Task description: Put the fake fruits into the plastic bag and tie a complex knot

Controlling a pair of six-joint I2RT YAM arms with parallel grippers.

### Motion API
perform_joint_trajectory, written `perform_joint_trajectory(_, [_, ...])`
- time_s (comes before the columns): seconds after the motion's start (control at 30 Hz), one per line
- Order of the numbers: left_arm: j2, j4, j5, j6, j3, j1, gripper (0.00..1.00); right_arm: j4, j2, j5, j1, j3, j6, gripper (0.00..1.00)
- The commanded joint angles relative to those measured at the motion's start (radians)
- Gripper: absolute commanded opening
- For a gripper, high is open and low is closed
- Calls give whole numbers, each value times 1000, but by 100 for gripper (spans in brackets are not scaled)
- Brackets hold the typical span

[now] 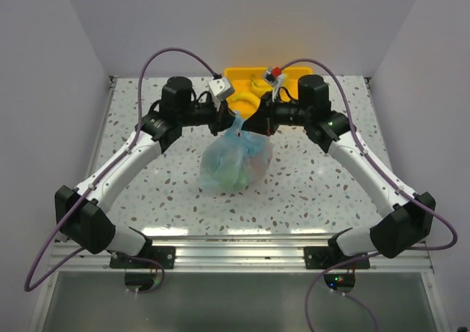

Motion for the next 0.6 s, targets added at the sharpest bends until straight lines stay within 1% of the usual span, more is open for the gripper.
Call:
perform_joint_trajectory(0.0, [-29,169,-21,-174,-62,-6,0,147,-4,38,9,-59,39,0])
perform_joint_trajectory(0.07, [-33,218,-23,-183,-128,-6,0,193,3,71,9,-119,-1,0])
perform_joint_trajectory(0.1, [-26,231,-17,-196,-191,-6,0,213,12,76,11,-168,-10,0])
perform_joint_trajectory(0.13, [-21,241,-18,-205,-222,-6,0,245,36,80,15,-186,-10,0])
perform_joint_trajectory(0.17, [-4,278,-24,-219,-254,-6,0,251,49,82,15,-197,-18,0])
perform_joint_trajectory(0.2, [7,281,-32,-226,-307,-6,0,254,61,89,15,-212,-28,0])
perform_joint_trajectory(0.27, [34,300,-67,-225,-366,-4,0,270,78,114,17,-232,-56,0])
perform_joint_trajectory(0.3, [43,298,-73,-216,-374,-3,0,261,79,132,17,-245,-62,0])
perform_joint_trajectory(0.4, [51,289,-76,-199,-380,-1,0,206,82,123,17,-240,-73,0])
perform_joint_trajectory(0.47, [34,292,-76,-194,-374,0,5,181,70,126,17,-234,-77,3])
perform_joint_trajectory(0.5, [30,285,-78,-185,-366,-1,12,158,64,126,17,-223,-81,10])
perform_joint_trajectory(0.57, [25,219,-82,-168,-324,-1,18,124,56,126,18,-205,-91,16])
